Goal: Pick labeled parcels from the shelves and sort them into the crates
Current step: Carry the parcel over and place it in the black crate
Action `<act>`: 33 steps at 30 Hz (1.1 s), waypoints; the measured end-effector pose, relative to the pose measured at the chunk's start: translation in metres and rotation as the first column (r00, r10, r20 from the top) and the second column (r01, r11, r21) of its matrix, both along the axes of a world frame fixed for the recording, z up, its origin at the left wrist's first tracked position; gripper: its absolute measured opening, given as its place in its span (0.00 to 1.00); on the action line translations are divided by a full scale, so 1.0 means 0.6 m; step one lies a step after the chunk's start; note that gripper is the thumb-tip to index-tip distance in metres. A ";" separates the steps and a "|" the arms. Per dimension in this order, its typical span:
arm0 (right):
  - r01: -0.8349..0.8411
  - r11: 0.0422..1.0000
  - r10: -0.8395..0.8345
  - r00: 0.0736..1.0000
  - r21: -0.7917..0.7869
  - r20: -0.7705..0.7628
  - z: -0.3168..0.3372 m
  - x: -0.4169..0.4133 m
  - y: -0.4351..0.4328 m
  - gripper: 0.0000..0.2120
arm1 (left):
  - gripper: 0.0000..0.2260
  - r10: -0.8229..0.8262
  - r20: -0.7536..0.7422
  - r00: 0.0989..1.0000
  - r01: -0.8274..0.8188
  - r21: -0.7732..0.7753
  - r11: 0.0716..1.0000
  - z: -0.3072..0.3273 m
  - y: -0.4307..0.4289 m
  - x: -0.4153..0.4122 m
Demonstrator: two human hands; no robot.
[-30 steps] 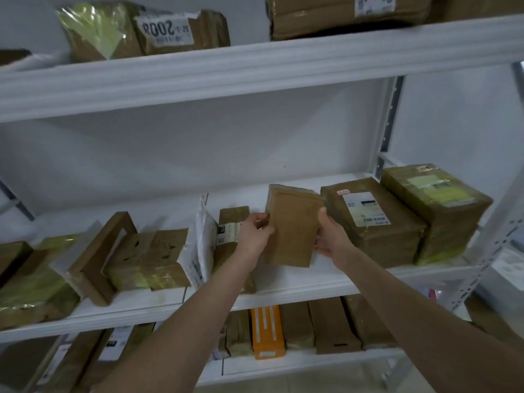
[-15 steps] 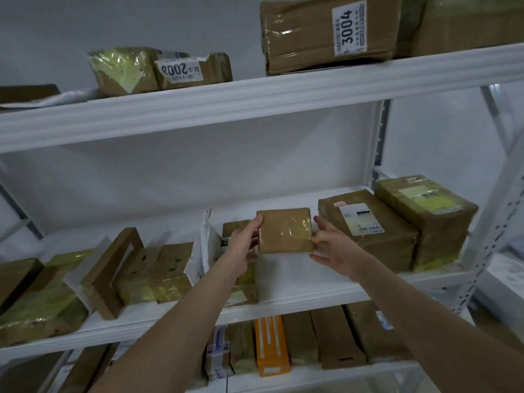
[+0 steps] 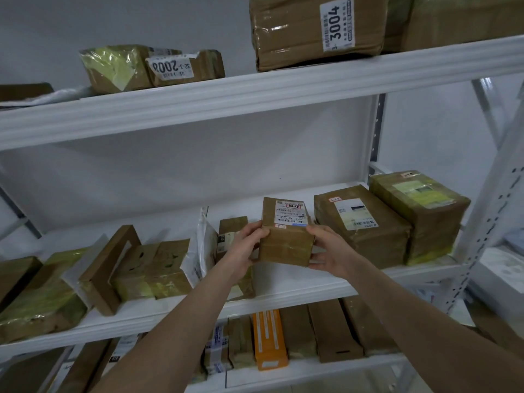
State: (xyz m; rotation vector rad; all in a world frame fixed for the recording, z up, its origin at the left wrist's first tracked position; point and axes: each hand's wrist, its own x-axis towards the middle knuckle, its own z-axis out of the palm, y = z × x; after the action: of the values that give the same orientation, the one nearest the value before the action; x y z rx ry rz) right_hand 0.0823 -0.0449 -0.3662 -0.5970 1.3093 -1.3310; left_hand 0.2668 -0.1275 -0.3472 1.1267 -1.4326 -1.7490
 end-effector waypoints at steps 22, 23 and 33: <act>0.010 1.000 -0.017 0.931 -0.022 -0.364 0.040 0.014 -0.010 0.15 | 0.35 0.029 0.061 0.998 -0.011 -0.276 0.961 0.012 -0.004 -0.012; 0.009 0.998 -0.031 0.921 -0.059 -0.389 0.039 0.016 -0.010 0.16 | 0.32 0.064 0.026 0.998 -0.055 -0.258 0.965 0.011 -0.006 -0.011; 0.091 0.996 -0.086 0.959 0.008 -0.272 0.025 0.018 -0.026 0.21 | 0.17 0.248 0.135 0.959 -0.190 -0.342 0.920 0.010 -0.005 -0.028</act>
State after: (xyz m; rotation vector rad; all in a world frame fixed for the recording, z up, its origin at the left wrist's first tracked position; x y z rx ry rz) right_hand 0.0934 -0.0603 -0.3512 -0.7334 1.5861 -1.3403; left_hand 0.2501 -0.1303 -0.3411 1.2282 -1.5621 -1.2269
